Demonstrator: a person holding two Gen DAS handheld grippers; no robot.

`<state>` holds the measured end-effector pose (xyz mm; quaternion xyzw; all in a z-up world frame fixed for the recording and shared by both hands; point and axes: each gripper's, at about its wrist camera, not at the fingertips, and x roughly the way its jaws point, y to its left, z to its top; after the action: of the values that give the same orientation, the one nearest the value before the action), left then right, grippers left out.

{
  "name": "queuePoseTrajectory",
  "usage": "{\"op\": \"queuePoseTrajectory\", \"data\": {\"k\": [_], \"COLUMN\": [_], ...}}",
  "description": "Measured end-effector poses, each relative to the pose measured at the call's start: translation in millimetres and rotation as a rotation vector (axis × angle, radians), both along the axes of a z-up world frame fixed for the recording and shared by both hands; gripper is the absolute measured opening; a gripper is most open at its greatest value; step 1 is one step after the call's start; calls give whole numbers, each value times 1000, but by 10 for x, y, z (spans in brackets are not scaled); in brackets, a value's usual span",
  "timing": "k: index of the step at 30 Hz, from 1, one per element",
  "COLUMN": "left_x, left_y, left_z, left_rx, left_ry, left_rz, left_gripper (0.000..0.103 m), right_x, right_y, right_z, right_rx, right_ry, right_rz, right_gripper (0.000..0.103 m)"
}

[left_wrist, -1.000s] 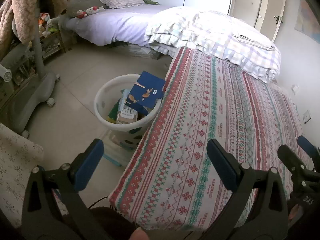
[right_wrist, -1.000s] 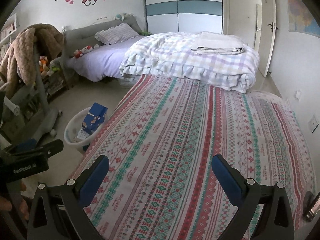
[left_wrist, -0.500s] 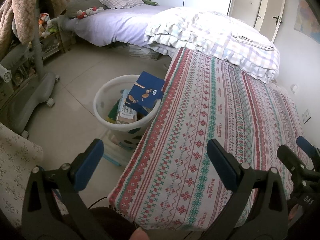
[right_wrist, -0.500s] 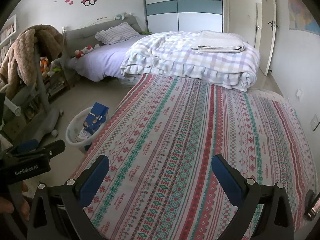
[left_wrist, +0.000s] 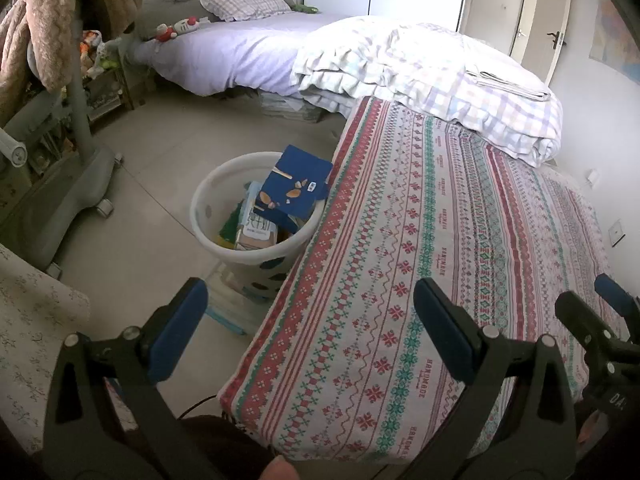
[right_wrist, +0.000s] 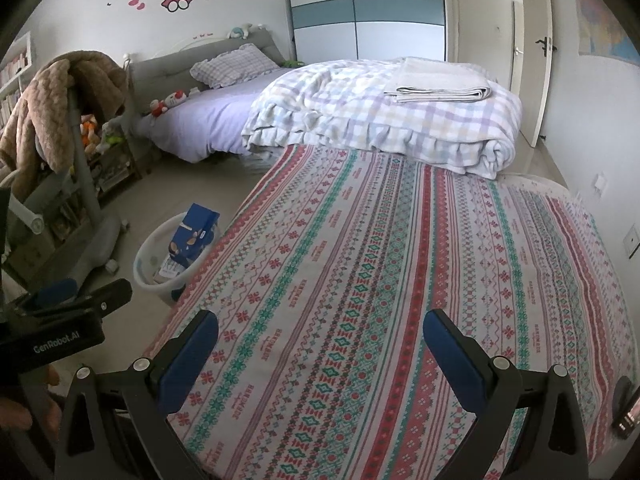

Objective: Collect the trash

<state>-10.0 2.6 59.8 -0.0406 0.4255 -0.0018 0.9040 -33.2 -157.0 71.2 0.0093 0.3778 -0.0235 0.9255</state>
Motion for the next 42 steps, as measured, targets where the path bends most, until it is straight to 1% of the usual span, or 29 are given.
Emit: {"op": "queuePoseTrajectory", "data": {"k": [42], "left_x": [-15], "left_y": [-20], "left_z": [-11], "left_rx": [2], "left_ry": [-3], "left_rz": [0], "left_gripper": [102], "right_x": [0], "right_y": [20], "right_z": [-14], "right_rx": [7], "right_ry": [7], "right_rz": [-5], "right_gripper": [103]}}
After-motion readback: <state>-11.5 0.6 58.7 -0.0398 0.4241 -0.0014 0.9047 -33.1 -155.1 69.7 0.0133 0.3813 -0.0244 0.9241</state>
